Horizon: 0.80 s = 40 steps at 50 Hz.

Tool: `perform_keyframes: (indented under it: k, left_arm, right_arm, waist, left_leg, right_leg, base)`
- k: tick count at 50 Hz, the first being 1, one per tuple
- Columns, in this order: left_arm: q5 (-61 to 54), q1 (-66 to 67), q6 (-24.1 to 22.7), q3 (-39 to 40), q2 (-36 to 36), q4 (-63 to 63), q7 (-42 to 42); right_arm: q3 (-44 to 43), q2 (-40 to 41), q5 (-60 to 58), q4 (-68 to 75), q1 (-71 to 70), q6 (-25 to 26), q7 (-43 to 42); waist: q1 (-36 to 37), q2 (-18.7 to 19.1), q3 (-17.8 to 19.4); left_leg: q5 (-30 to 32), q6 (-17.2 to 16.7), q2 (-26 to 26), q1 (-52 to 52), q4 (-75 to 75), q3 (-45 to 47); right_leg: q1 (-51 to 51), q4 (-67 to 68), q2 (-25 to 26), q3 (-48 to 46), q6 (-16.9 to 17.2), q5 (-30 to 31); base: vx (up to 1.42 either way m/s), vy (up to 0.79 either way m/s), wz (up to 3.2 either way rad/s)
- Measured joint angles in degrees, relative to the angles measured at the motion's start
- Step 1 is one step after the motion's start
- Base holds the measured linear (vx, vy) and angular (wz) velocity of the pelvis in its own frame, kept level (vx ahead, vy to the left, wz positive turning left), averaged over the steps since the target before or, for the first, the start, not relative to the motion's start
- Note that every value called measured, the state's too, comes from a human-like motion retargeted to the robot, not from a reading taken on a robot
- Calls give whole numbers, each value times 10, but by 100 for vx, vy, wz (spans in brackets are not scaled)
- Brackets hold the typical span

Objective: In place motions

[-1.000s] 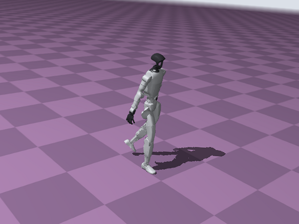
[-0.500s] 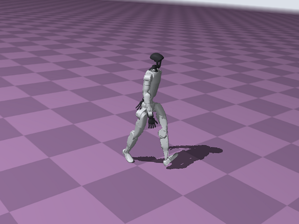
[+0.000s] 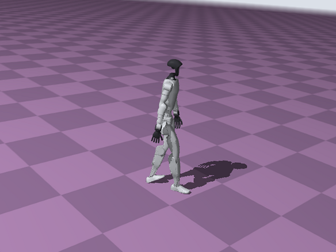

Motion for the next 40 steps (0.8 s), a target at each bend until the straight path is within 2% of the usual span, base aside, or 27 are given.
perform_keyframes:
  k: [3,5,7,8,10,13,15,18,20,22,25,27,30,33,35,37,38,40]
  left_arm:
    - [7,-14,0,-10,11,8,-3]
    - [6,-17,1,-12,7,18,-9]
    - [4,-8,3,-6,-5,26,-14]
    - [3,1,4,1,-12,31,-16]
    - [-1,27,5,16,-29,40,-15]
    - [-22,69,9,16,-65,64,3]
    - [-41,78,13,19,-80,84,4]
    - [-24,90,15,29,-93,90,-37]
    - [1,106,9,25,-95,86,-55]
    - [17,124,3,13,-94,86,-47]
    - [38,149,2,-3,-93,94,-29]
    - [49,162,6,-1,-96,104,-23]
    - [49,170,11,13,-101,119,-25]
    - [36,174,16,37,-104,136,-26]
    - [24,177,21,65,-107,152,-24]
    - [14,180,29,94,-105,162,-24]
    - [8,183,32,109,-103,163,-22]
    - [-11,188,35,134,-95,162,-17]
  right_arm:
    - [-6,-2,0,13,-2,0,0]
    - [-9,-10,-10,26,-6,5,0]
    - [-11,-17,-21,37,-10,14,-2]
    - [-11,-20,-27,43,-13,19,-3]
    - [-15,-25,-37,52,-16,27,-1]
    - [-34,-28,-33,49,-9,28,9]
    - [-35,-26,-14,38,-15,26,13]
    - [-11,-28,22,31,-42,22,4]
    - [0,-31,29,29,-60,21,-6]
    - [9,-36,18,21,-73,20,-10]
    - [30,-47,-7,-2,-87,17,-6]
    - [46,-54,-22,-18,-96,14,-9]
    - [60,-60,-41,-39,-120,11,-18]
    - [65,-57,-47,-50,-134,10,-21]
    - [74,-46,-48,-58,-135,10,-14]
    - [80,-26,-44,-69,-126,7,-10]
    - [86,-14,-38,-74,-118,3,-10]
    - [100,8,-23,-78,-104,-8,-8]
  waist:
    - [-17,23,3]
    - [-23,27,-7]
    - [-38,18,-19]
    - [-39,14,-24]
    - [-32,3,-34]
    - [-14,-24,-40]
    - [-8,-53,-27]
    - [-7,-82,6]
    - [17,-78,22]
    - [52,-66,22]
    - [100,-43,18]
    - [144,-32,27]
    - [187,-19,33]
    - [184,-8,8]
    - [193,1,-8]
    - [203,-14,-29]
    - [207,-20,-39]
    - [206,-20,-56]
  left_leg:
    - [15,-32,26,43,-9,-18]
    - [43,-42,17,53,-6,-27]
    - [93,-42,-12,61,8,-43]
    - [125,-42,-25,65,19,-40]
    - [207,-42,-47,64,64,-7]
    - [367,-42,-38,17,211,95]
    - [449,-42,-22,-28,314,162]
    - [408,-42,33,-66,398,213]
    - [386,-42,52,-111,419,226]
    - [348,-42,44,-179,400,222]
    - [277,-42,22,-270,302,187]
    - [197,-36,33,-297,208,180]
    - [96,11,59,-353,58,204]
    - [48,-32,99,-387,-30,347]
    - [65,-42,127,-399,-30,363]
    - [100,-1,159,-398,11,347]
    - [142,24,172,-401,19,322]
    - [173,23,208,-401,48,263]
  right_leg:
    - [-34,-95,8,-18,-16,-53]
    - [-49,-101,-1,-9,-9,-59]
    - [-50,-59,-42,-23,19,4]
    - [-49,-46,-59,-22,33,38]
    - [-51,-6,-80,65,83,59]
    - [-17,32,-138,56,131,10]
    - [24,38,-193,-9,148,-12]
    - [95,35,-197,-40,154,-56]
    - [139,26,-182,-75,159,-71]
    - [164,15,-153,-98,159,-85]
    - [203,-4,-94,-112,159,-105]
    - [248,-23,-50,-97,160,-120]
    - [284,-38,0,-87,160,-132]
    - [304,-45,57,-120,160,-128]
    - [317,-35,101,-116,160,-99]
    - [316,-1,111,-139,160,-34]
    - [316,25,111,-168,160,17]
    - [309,105,104,-235,160,146]
  base:
    - [56,-16,116]
    - [107,-32,102]
    - [55,11,120]
    - [9,46,85]
    - [44,27,57]
    - [126,-62,79]
    - [107,-111,95]
    - [12,-64,66]
    - [-1,-29,5]
    - [-2,-11,-21]
    - [2,-20,-35]
    - [2,-42,-93]
    - [-16,-37,-37]
    - [-10,-38,55]
    - [-7,-46,-21]
    - [2,-69,-63]
    - [8,-62,-51]
    - [16,-48,-2]
